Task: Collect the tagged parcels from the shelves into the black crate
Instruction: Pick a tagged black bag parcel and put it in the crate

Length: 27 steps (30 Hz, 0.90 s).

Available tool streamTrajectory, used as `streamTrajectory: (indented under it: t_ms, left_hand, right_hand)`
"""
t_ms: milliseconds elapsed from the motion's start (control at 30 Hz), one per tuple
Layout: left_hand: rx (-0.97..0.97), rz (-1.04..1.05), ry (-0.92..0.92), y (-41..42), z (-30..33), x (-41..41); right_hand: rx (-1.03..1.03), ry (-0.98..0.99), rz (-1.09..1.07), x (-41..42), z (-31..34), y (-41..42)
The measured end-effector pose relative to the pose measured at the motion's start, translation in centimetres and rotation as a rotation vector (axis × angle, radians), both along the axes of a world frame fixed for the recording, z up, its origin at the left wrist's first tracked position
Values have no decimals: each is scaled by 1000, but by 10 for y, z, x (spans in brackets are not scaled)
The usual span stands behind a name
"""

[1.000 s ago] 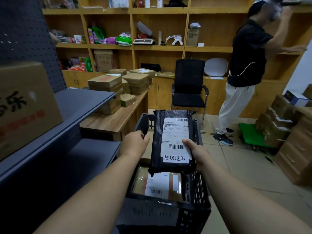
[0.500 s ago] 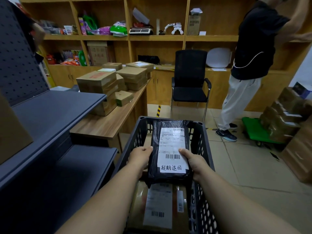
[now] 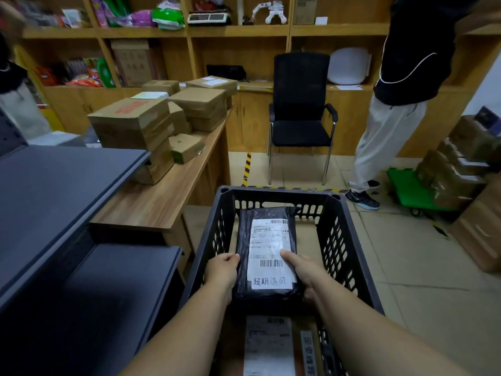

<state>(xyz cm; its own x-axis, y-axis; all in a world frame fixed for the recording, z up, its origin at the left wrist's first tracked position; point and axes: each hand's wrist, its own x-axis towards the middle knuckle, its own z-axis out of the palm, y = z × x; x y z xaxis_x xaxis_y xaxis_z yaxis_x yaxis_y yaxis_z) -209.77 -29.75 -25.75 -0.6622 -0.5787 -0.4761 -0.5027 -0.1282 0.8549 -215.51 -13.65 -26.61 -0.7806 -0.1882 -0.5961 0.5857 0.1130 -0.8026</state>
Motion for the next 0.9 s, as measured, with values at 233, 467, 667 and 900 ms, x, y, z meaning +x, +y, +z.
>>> streamTrajectory:
  t_ms: [233, 467, 667, 900]
  left_hand:
    - [-67, 8, -44, -7, -17, -18]
    - [-99, 15, -48, -10, -24, -31]
    - [-91, 21, -33, -15, -26, -37]
    - [-100, 15, -43, -15, -23, -38]
  right_hand:
    - [37, -68, -42, -13, -15, -12]
    - [48, -81, -59, -23, -17, -19]
    - [52, -67, -54, -31, -18, -24]
    - [25, -116, -73, -30, -6, -21]
